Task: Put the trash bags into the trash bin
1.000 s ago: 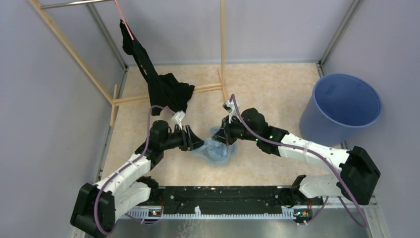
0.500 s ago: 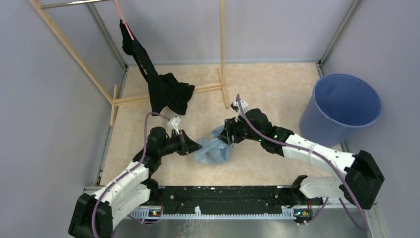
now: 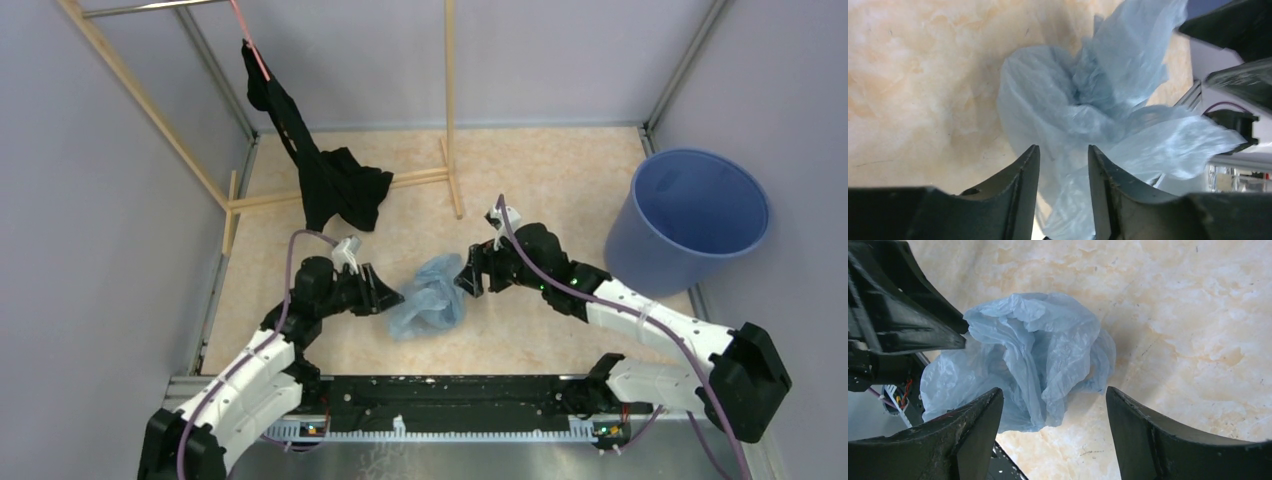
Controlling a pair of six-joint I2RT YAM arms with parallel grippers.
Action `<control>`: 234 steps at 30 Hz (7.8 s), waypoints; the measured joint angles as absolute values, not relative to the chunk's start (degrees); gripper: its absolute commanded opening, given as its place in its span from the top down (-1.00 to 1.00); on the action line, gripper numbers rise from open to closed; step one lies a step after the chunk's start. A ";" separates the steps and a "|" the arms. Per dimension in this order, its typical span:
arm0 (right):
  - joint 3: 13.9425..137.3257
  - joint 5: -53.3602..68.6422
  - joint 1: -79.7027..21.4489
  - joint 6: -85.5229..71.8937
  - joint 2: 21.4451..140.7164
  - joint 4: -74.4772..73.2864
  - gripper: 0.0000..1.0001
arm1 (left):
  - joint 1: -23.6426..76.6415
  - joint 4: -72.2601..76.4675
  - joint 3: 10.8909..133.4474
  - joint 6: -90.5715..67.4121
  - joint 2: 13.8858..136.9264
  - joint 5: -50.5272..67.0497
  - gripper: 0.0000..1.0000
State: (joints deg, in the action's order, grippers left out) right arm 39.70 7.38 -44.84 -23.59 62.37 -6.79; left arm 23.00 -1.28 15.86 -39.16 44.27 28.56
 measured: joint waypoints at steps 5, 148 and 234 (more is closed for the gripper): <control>38.48 9.67 -44.82 -23.57 63.75 -5.54 -0.40 | 23.00 -10.74 24.43 -35.40 38.72 27.20 -0.35; 33.15 6.28 -41.50 -13.52 56.21 0.62 1.00 | 48.05 -28.05 52.99 -29.41 57.39 -10.39 -0.89; 51.57 2.70 -54.22 -23.97 91.55 -2.70 -0.34 | 46.96 -16.47 30.20 -39.27 37.32 -24.18 1.00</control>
State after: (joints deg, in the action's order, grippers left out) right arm 51.57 2.70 -54.22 -23.97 91.55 -2.70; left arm 46.96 -16.47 30.20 -39.27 37.32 -24.18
